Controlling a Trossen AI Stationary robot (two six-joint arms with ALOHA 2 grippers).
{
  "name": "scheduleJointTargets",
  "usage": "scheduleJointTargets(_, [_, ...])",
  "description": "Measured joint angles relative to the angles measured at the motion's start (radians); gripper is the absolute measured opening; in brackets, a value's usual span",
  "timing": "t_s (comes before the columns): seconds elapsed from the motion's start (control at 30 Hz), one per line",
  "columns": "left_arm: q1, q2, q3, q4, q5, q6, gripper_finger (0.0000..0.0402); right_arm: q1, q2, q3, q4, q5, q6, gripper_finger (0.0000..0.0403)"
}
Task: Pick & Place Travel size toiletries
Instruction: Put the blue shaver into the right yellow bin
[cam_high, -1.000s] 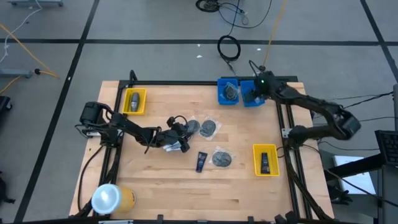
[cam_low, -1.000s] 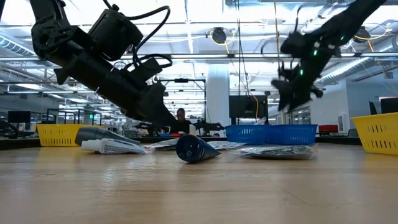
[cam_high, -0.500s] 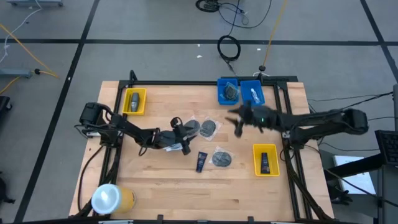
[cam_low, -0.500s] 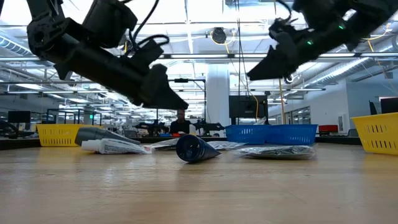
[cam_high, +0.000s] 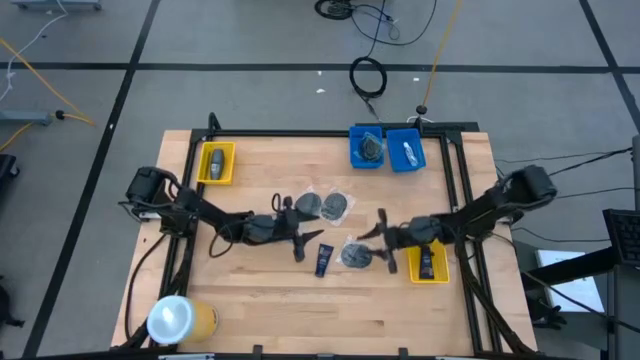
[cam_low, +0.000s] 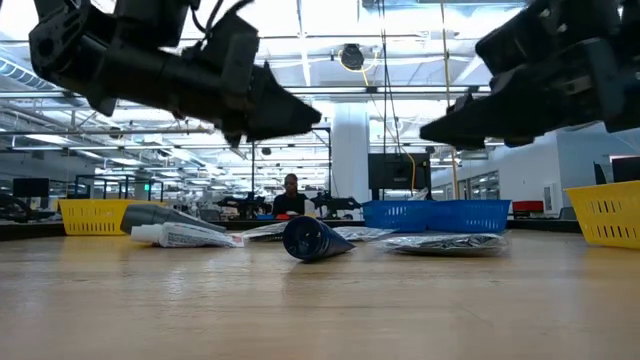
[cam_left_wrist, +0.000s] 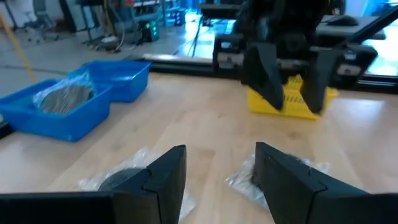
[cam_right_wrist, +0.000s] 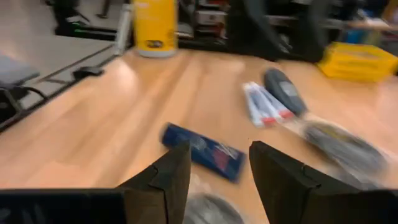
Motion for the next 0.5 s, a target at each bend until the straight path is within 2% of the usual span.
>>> scheduleJointTargets(0.1, [-0.024, 0.000, 0.020, -0.011, 0.000, 0.037, 0.0189, 0.037, 0.096, 0.070, 0.027, 0.001, -0.019, 0.0158])
scheduleJointTargets(0.23, [-0.048, 0.000, 0.041, -0.062, -0.021, 0.051, 0.0188, 0.042, 0.207, 0.196, -0.021, -0.021, 0.004, 0.0168])
scheduleJointTargets(0.43, [-0.090, 0.000, 0.043, -0.195, -0.138, 0.025, 0.0188, -0.015, 0.279, 0.414, -0.352, -0.298, -0.012, 0.0216])
scheduleJointTargets(0.5, [-0.104, 0.000, 0.043, -0.253, -0.173, -0.004, 0.0188, -0.033, 0.297, 0.476, -0.441, -0.352, -0.049, 0.0240])
